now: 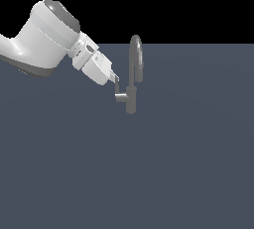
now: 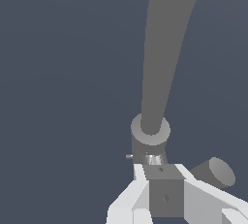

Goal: Turn on the faucet by rotating a designated handle.

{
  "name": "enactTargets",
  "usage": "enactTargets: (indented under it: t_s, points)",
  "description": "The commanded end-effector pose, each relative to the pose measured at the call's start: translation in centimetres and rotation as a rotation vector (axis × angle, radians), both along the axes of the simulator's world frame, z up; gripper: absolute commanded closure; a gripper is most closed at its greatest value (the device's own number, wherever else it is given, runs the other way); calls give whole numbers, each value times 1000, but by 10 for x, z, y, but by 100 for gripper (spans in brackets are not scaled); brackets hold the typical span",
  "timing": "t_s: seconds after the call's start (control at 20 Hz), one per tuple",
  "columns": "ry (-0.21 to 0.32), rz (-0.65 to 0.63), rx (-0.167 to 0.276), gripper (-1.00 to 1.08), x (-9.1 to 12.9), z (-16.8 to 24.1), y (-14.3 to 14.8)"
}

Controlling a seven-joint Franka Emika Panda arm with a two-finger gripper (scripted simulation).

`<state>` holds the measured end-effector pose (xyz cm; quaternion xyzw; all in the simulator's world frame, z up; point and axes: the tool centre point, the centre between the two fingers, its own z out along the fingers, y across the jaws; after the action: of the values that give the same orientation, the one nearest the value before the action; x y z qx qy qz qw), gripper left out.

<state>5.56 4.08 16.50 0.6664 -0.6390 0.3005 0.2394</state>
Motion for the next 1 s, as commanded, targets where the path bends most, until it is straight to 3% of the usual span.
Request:
enactTargets:
  t_s: [0.0, 0.15, 0.95]
  points:
    - [3, -9, 0, 108, -10, 4, -4]
    - [0, 1, 0, 108, -7, 2, 0]
    - [3, -8, -1, 108, -58, -17, -8]
